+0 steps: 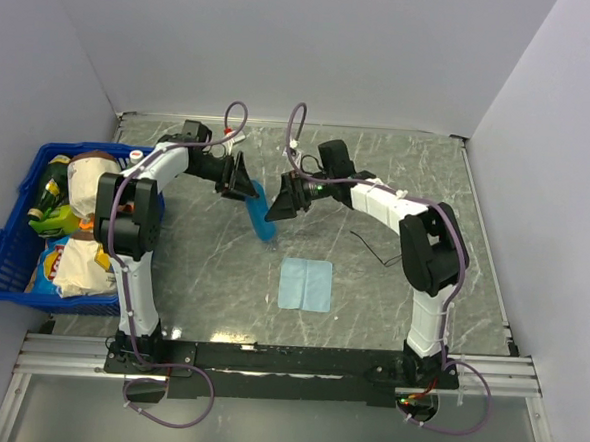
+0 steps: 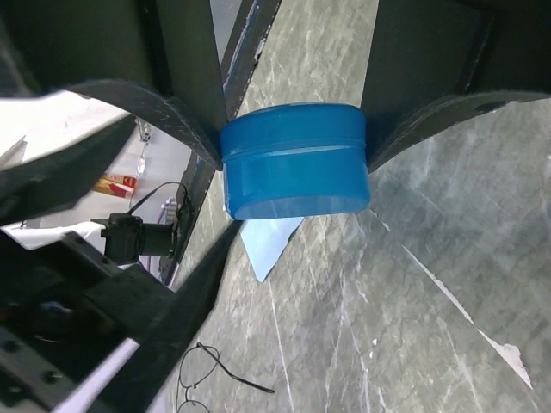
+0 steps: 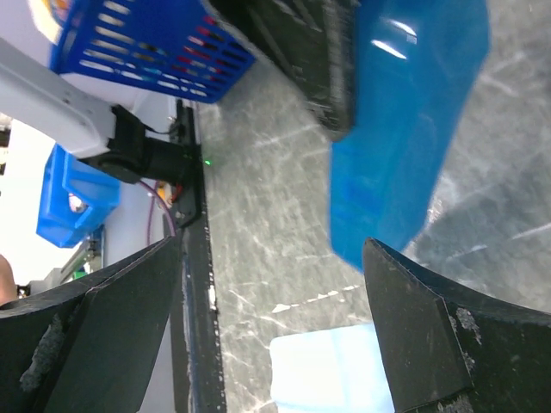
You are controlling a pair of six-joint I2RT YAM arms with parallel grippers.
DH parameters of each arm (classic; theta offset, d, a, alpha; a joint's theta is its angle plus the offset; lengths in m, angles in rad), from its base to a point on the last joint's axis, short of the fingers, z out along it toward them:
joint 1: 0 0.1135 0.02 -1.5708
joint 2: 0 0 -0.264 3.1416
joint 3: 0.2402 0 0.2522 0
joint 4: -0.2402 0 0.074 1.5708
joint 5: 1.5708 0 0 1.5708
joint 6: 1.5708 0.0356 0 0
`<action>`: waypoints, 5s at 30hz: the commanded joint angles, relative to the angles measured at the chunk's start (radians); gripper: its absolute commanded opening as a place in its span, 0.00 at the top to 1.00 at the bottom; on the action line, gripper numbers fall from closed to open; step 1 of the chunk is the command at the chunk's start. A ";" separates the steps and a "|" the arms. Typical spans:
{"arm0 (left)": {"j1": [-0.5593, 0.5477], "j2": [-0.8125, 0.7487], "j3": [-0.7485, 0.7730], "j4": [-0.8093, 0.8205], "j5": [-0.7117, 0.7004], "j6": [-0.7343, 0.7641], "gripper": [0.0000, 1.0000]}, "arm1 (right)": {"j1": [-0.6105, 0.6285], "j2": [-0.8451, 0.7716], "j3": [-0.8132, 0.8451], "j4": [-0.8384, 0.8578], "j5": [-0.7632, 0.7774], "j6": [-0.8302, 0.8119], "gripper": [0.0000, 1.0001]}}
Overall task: Organize the sunglasses
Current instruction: Open the sunglasses case at the center of the board.
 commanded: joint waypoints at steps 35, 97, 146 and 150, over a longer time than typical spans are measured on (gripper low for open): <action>-0.075 0.036 0.110 -0.320 0.241 0.347 0.38 | -0.029 0.061 0.051 -0.046 -0.182 -0.160 0.27; -0.063 0.085 0.164 -0.485 0.307 0.497 0.23 | -0.054 0.071 -0.021 0.190 -0.274 0.042 0.46; -0.072 0.022 0.001 -0.034 0.107 0.069 0.24 | -0.071 0.066 -0.021 0.191 -0.133 0.093 0.46; -0.074 0.016 -0.010 -0.018 0.097 0.057 0.36 | -0.071 0.063 -0.015 0.176 -0.178 0.070 0.45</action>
